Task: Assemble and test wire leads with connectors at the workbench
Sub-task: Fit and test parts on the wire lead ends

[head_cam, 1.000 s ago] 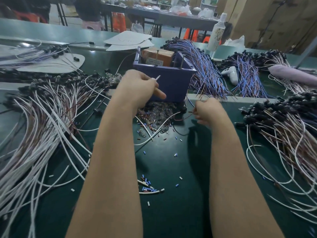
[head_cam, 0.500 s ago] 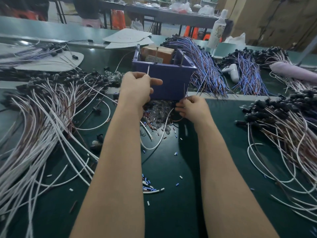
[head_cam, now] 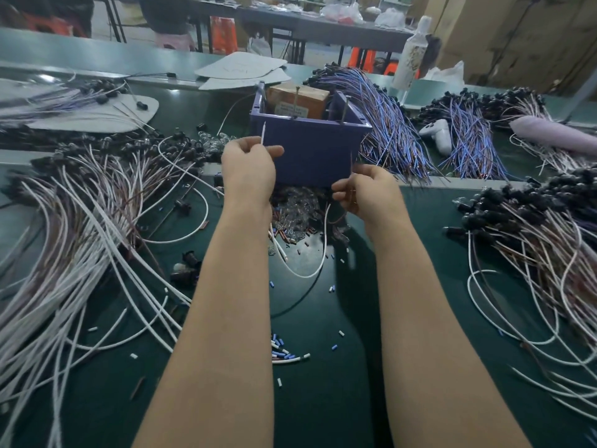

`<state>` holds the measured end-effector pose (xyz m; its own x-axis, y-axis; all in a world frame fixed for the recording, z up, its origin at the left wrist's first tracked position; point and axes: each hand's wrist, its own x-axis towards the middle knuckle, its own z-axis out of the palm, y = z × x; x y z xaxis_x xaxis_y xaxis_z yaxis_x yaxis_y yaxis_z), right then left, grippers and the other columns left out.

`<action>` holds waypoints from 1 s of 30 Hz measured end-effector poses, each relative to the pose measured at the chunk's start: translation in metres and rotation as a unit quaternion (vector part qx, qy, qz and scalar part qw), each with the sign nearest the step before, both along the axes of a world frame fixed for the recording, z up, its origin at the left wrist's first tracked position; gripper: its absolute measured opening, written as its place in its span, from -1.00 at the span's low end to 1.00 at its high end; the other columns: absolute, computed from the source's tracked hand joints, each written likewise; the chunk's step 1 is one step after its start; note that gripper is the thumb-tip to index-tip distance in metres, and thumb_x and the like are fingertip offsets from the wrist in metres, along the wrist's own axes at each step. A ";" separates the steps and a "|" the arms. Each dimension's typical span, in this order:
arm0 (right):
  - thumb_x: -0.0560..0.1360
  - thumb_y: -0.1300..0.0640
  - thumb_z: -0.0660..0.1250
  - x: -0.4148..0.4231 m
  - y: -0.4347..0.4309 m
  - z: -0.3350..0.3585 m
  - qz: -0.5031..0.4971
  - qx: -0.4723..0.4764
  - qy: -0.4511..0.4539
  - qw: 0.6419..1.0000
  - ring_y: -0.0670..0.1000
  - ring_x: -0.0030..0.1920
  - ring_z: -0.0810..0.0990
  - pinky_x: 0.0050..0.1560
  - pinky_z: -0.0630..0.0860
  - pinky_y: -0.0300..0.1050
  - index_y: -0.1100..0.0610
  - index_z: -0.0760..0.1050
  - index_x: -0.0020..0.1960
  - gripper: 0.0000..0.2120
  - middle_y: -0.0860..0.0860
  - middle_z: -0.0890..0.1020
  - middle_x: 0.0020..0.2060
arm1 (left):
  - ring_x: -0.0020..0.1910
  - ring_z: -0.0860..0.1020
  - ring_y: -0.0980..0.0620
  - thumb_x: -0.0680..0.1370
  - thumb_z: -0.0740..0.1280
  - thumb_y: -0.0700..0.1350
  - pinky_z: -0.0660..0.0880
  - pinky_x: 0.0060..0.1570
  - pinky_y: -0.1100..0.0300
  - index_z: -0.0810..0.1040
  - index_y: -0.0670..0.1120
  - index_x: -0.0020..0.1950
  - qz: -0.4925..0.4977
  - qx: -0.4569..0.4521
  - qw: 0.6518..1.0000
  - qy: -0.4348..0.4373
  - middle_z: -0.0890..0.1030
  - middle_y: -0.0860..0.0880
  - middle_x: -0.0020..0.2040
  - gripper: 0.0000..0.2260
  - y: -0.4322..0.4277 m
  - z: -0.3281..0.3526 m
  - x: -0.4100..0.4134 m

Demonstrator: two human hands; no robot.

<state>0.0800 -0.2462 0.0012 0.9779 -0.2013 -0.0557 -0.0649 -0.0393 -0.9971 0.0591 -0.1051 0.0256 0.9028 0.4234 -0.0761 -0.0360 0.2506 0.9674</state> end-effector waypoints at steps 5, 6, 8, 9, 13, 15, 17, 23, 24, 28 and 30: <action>0.60 0.27 0.14 0.000 -0.003 0.002 0.002 -0.093 -0.012 0.996 -0.14 -0.42 0.52 -0.38 0.41 -0.32 0.12 0.39 -0.13 -0.84 -0.02 0.62 -0.33 | -0.52 0.50 0.26 0.63 0.10 -0.29 0.47 -0.42 0.40 0.33 -0.14 0.05 -0.034 0.023 0.999 -0.027 0.60 0.00 -0.25 -0.92 -0.008 -0.002 -0.004; 0.60 0.25 0.16 0.001 -0.004 0.001 -0.009 -0.102 -0.016 0.995 -0.14 -0.40 0.51 -0.36 0.40 -0.32 0.11 0.40 -0.15 -0.83 -0.02 0.61 -0.33 | -0.54 0.50 0.27 0.64 0.12 -0.28 0.47 -0.43 0.40 0.35 -0.16 0.04 -0.037 0.032 0.998 -0.027 0.61 -0.02 -0.26 -0.94 -0.009 -0.003 -0.003; 0.57 0.23 0.21 0.002 -0.007 0.000 -0.040 -0.112 -0.031 0.992 -0.18 -0.41 0.46 -0.35 0.37 -0.30 0.13 0.44 -0.11 -0.90 -0.02 0.59 -0.33 | -0.55 0.51 0.26 0.63 0.16 -0.25 0.45 -0.46 0.39 0.40 -0.15 -0.03 -0.036 0.046 0.998 -0.020 0.61 -0.03 -0.29 -0.93 -0.010 -0.006 -0.002; 0.57 0.22 0.23 0.003 -0.007 -0.001 -0.056 -0.114 -0.046 0.991 -0.22 -0.45 0.44 -0.36 0.34 -0.30 0.13 0.45 -0.08 -0.94 -0.02 0.58 -0.34 | -0.56 0.49 0.25 0.63 0.18 -0.23 0.44 -0.47 0.37 0.40 -0.12 -0.08 -0.032 0.053 0.998 -0.016 0.60 -0.02 -0.31 -0.90 -0.010 -0.007 -0.001; 0.58 0.18 0.22 0.002 -0.005 -0.002 -0.076 -0.124 -0.098 0.985 -0.18 -0.48 0.41 -0.35 0.34 -0.23 0.03 0.39 -0.13 -0.88 -0.03 0.58 -0.40 | -0.48 0.36 0.13 0.61 0.21 -0.19 0.26 -0.44 0.27 0.39 -0.03 -0.17 0.002 0.059 0.998 -0.011 0.49 0.01 -0.35 -0.84 -0.010 -0.011 0.002; 0.58 0.20 0.21 0.001 -0.003 0.000 -0.063 -0.101 -0.097 0.988 -0.13 -0.45 0.41 -0.35 0.34 -0.20 0.05 0.38 -0.10 -0.90 0.00 0.59 -0.38 | -0.47 0.31 0.13 0.60 0.15 -0.26 0.23 -0.45 0.28 0.38 -0.04 -0.16 0.014 0.012 1.000 -0.009 0.46 0.00 -0.32 -0.82 -0.011 -0.007 0.004; 0.58 0.24 0.20 0.001 -0.002 0.003 -0.053 -0.062 -0.090 0.993 -0.13 -0.49 0.42 -0.39 0.36 -0.23 0.08 0.38 -0.05 -0.92 0.01 0.60 -0.35 | -0.44 0.32 0.14 0.57 0.08 -0.33 0.27 -0.41 0.29 0.37 -0.05 -0.11 0.015 -0.032 0.999 -0.011 0.51 0.00 -0.27 -0.80 -0.014 -0.003 0.005; 0.53 0.30 0.21 0.000 0.002 0.003 -0.063 -0.057 -0.119 0.989 -0.06 -0.47 0.40 -0.35 0.37 -0.16 0.02 0.35 -0.05 -0.82 0.01 0.66 -0.29 | -0.38 0.46 0.16 0.56 0.09 -0.40 0.45 -0.41 0.39 0.36 -0.10 -0.01 0.002 -0.047 0.998 -0.040 0.58 -0.03 -0.21 -0.78 -0.022 0.002 0.006; 0.53 0.30 0.22 0.000 0.003 0.003 -0.065 -0.057 -0.126 0.988 -0.05 -0.47 0.38 -0.34 0.36 -0.14 0.01 0.37 -0.06 -0.81 0.01 0.67 -0.30 | -0.37 0.48 0.16 0.57 0.09 -0.41 0.45 -0.41 0.41 0.36 -0.10 -0.02 0.000 -0.045 0.998 -0.040 0.58 -0.04 -0.21 -0.79 -0.023 0.002 0.006; 0.54 0.32 0.21 -0.001 0.003 0.003 -0.061 -0.031 -0.136 0.988 -0.12 -0.55 0.36 -0.44 0.35 -0.24 0.01 0.47 -0.07 -0.79 0.01 0.64 -0.33 | -0.35 0.53 0.15 0.59 0.10 -0.40 0.48 -0.39 0.42 0.40 -0.17 0.02 -0.005 -0.053 0.997 -0.047 0.58 -0.08 -0.18 -0.83 -0.021 0.001 0.011; 0.55 0.35 0.19 0.000 0.003 0.004 -0.062 -0.007 -0.132 0.989 -0.18 -0.59 0.35 -0.49 0.33 -0.32 0.08 0.50 0.00 -0.79 0.02 0.62 -0.33 | -0.35 0.55 0.16 0.59 0.10 -0.39 0.49 -0.37 0.41 0.41 -0.19 0.04 -0.006 -0.061 0.997 -0.054 0.58 -0.09 -0.18 -0.83 -0.019 0.001 0.012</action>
